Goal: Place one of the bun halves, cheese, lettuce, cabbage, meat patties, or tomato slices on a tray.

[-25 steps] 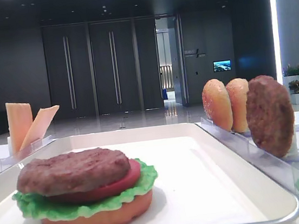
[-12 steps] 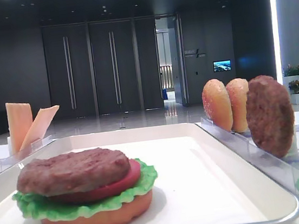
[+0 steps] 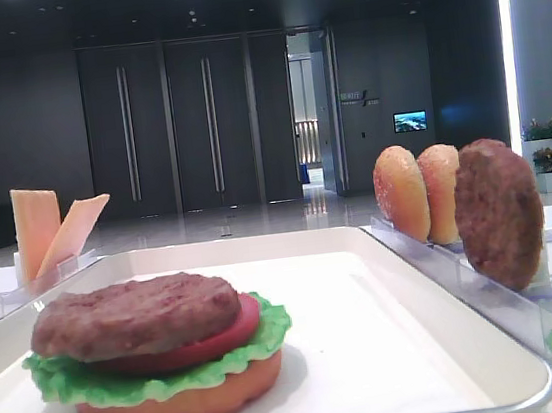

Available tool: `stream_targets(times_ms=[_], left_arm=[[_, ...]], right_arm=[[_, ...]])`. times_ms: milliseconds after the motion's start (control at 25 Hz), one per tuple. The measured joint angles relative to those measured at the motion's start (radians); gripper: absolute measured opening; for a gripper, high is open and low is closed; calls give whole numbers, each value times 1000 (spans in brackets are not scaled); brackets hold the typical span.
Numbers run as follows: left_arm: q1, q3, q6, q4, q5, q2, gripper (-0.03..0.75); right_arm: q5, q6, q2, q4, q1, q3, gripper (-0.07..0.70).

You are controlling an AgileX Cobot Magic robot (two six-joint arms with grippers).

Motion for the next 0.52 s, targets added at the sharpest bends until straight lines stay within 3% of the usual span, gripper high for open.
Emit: stream_targets(times_ms=[520], left_arm=[[0, 0, 0, 0, 0, 0, 692]], right_arm=[[0, 0, 0, 0, 0, 0, 580]])
